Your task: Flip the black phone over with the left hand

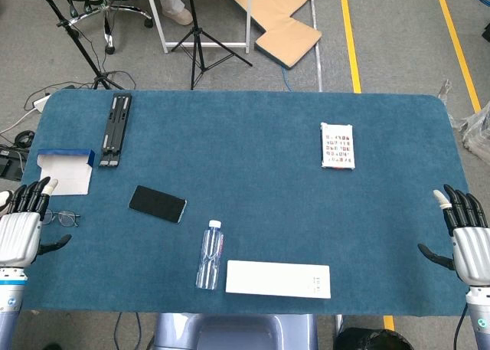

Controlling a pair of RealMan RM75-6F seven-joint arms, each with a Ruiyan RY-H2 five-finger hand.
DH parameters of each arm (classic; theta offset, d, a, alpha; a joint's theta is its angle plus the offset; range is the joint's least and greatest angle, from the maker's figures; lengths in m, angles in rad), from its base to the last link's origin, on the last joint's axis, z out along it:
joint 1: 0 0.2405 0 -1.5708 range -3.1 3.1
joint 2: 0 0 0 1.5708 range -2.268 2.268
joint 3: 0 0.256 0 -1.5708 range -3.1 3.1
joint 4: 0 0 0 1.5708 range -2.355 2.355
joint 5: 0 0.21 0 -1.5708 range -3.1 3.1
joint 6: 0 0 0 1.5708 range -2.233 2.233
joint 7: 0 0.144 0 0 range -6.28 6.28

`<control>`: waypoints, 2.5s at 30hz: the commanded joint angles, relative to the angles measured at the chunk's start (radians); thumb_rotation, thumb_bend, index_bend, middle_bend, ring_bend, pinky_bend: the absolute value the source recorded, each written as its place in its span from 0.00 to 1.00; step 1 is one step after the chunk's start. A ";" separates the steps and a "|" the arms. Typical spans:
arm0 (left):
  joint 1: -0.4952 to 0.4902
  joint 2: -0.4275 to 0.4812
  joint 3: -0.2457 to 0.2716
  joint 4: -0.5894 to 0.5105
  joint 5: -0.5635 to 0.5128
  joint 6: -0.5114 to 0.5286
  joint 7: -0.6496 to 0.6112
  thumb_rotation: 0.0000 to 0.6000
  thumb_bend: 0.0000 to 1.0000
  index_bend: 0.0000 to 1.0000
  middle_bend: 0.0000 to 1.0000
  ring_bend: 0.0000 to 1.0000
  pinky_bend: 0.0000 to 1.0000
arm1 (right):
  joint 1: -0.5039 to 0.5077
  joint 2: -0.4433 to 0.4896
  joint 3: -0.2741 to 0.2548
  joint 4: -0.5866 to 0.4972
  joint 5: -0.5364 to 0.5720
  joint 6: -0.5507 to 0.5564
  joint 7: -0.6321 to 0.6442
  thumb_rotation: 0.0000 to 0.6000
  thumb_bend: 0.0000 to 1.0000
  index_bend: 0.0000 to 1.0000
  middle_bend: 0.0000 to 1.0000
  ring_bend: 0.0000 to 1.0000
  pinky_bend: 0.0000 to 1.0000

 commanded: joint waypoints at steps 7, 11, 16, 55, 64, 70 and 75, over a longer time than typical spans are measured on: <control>-0.039 -0.048 -0.017 0.100 0.076 -0.087 -0.063 1.00 0.02 0.00 0.00 0.00 0.00 | 0.000 0.005 -0.006 -0.014 0.007 -0.011 -0.016 1.00 0.00 0.00 0.00 0.00 0.00; -0.124 -0.107 -0.031 0.154 0.099 -0.209 -0.010 1.00 0.05 0.00 0.00 0.00 0.00 | 0.001 0.006 -0.006 -0.016 0.020 -0.023 -0.020 1.00 0.00 0.00 0.00 0.00 0.00; -0.243 -0.231 -0.069 0.268 0.068 -0.381 0.103 1.00 0.23 0.00 0.00 0.00 0.00 | 0.004 0.004 -0.002 -0.007 0.049 -0.048 -0.022 1.00 0.00 0.01 0.00 0.00 0.00; -0.358 -0.502 -0.076 0.569 -0.030 -0.576 0.276 1.00 0.43 0.09 0.00 0.05 0.06 | 0.014 0.000 -0.008 0.004 0.074 -0.092 -0.016 1.00 0.00 0.04 0.00 0.00 0.00; -0.354 -0.484 -0.066 0.538 -0.052 -0.583 0.318 1.00 0.76 0.16 0.08 0.12 0.10 | 0.014 0.001 -0.009 0.004 0.074 -0.093 -0.011 1.00 0.00 0.04 0.00 0.00 0.00; -0.340 -0.420 -0.049 0.467 -0.063 -0.589 0.320 1.00 0.89 0.17 0.12 0.15 0.14 | 0.015 0.001 -0.009 0.002 0.072 -0.092 -0.010 1.00 0.00 0.04 0.00 0.00 0.00; -0.337 -0.333 -0.039 0.359 -0.104 -0.625 0.339 1.00 0.90 0.21 0.17 0.19 0.17 | 0.016 0.001 -0.010 -0.001 0.070 -0.093 -0.010 1.00 0.00 0.04 0.00 0.00 0.00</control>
